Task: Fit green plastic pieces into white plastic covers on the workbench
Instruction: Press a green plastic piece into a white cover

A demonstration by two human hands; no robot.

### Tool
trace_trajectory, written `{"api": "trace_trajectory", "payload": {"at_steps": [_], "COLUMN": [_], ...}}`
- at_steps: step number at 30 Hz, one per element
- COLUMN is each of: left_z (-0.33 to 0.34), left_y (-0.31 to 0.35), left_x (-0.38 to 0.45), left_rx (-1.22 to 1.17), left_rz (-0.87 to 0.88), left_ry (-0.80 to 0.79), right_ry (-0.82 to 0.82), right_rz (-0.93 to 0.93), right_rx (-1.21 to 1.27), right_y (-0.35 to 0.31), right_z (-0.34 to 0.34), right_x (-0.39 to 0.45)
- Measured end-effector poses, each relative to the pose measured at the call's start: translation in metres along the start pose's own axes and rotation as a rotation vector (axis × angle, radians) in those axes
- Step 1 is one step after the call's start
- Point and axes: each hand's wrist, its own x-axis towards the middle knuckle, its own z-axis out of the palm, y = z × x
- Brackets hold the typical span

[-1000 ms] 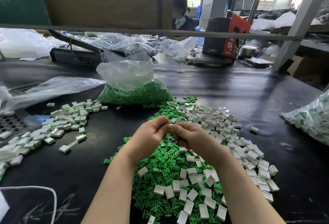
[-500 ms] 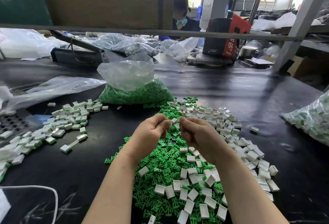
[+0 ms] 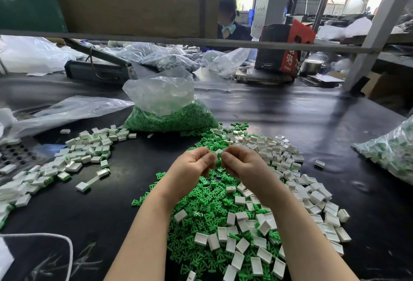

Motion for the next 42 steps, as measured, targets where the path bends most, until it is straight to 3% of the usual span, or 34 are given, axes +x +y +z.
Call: {"api": "trace_trajectory", "payload": {"at_steps": [22, 34, 42], "left_z": [-0.007, -0.01, -0.01], "left_y": [0.0, 0.002, 0.002], "left_x": [-0.006, -0.006, -0.005], "left_rx": [0.149, 0.226, 0.157], "left_rz": [-0.019, -0.031, 0.05], "left_ry": [-0.167, -0.199, -0.098], "right_ry": [-0.226, -0.247, -0.191], "right_rz": [-0.044, -0.09, -0.004], "right_rx": [-0.249, -0.369, -0.072], "right_y": [0.005, 0.006, 0.006], "right_z": [-0.007, -0.007, -0.001], "right_x": [-0.002, -0.003, -0.002]}}
